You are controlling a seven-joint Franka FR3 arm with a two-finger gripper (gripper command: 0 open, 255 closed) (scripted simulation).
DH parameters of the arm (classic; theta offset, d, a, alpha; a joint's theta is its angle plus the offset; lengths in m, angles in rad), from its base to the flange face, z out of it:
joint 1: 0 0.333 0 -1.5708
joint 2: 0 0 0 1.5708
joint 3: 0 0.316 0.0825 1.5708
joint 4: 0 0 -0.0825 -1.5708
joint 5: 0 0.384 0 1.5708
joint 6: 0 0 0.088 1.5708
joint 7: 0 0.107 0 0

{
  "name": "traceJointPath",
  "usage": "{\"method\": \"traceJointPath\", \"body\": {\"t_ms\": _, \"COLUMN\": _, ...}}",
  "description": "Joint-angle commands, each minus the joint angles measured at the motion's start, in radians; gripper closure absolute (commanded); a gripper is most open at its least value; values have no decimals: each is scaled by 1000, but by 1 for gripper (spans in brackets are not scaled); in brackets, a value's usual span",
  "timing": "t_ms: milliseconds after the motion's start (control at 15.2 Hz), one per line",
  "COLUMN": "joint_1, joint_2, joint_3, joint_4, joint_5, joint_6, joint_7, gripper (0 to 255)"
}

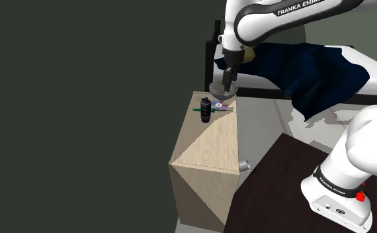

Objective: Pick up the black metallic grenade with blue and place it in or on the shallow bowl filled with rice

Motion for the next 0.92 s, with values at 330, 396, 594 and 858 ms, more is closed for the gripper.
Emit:
{"method": "traceJointPath", "body": {"t_ms": 330, "joint_1": 12, "joint_2": 261, "joint_3": 6, "joint_4": 143, "joint_5": 26, "joint_6": 106, "joint_7": -25, "gripper": 0}}
{"method": "traceJointPath", "body": {"t_ms": 396, "joint_1": 13, "joint_2": 299, "joint_3": 7, "joint_4": 169, "joint_5": 30, "joint_6": 117, "joint_7": -30, "gripper": 0}}
{"method": "traceJointPath", "body": {"t_ms": 594, "joint_1": 17, "joint_2": 409, "joint_3": 10, "joint_4": 251, "joint_5": 39, "joint_6": 140, "joint_7": -43, "gripper": 0}}
{"method": "traceJointPath", "body": {"t_ms": 858, "joint_1": 17, "joint_2": 431, "joint_3": 10, "joint_4": 222, "joint_5": 38, "joint_6": 190, "joint_7": -41, "gripper": 0}}
